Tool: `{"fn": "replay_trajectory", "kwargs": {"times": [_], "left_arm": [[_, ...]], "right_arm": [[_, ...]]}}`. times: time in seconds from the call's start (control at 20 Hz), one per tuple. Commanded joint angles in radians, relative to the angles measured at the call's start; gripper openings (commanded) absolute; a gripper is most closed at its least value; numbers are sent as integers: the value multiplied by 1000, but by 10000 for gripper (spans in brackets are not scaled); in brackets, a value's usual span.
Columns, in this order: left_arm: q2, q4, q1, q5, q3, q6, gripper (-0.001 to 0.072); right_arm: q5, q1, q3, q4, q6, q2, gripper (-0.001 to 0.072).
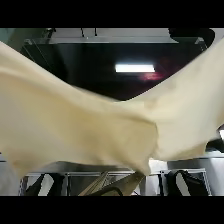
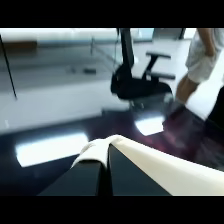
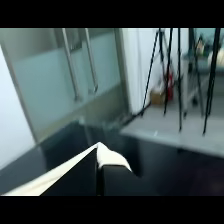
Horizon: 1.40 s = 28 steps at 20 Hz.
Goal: Fold the shirts.
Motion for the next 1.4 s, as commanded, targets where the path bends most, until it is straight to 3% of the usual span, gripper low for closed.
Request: {"fn": "replay_trajectory", "kwargs": {"times": [0.0,0.15,0.3,0.4,0.5,0.7,0.8,0.95,1.35], "left_arm": [[-179,312,-219,-56,-118,-26,15],[-381,571,-431,18,-314,12,15],[-594,747,-516,194,-418,29,14],[-733,757,-511,264,-394,29,15],[-847,742,-491,243,-302,29,15],[-974,726,-482,54,-111,26,14],[-1001,778,-483,19,-48,-18,15],[-1008,814,-494,35,-45,-29,15],[-1009,856,-551,180,-100,-22,15]], "right_arm": [[58,92,-68,-74,-15,-235,15],[17,214,-154,-171,-104,-475,15],[-130,261,-163,-264,-111,-718,15],[-199,248,-141,-225,-128,-845,15],[-191,228,-83,-219,-127,-923,15],[-62,169,-40,-261,-117,-941,15],[16,140,-40,-340,-88,-941,15],[21,134,-41,-497,-47,-956,15],[-60,165,-41,-512,-36,-1044,16]]}}
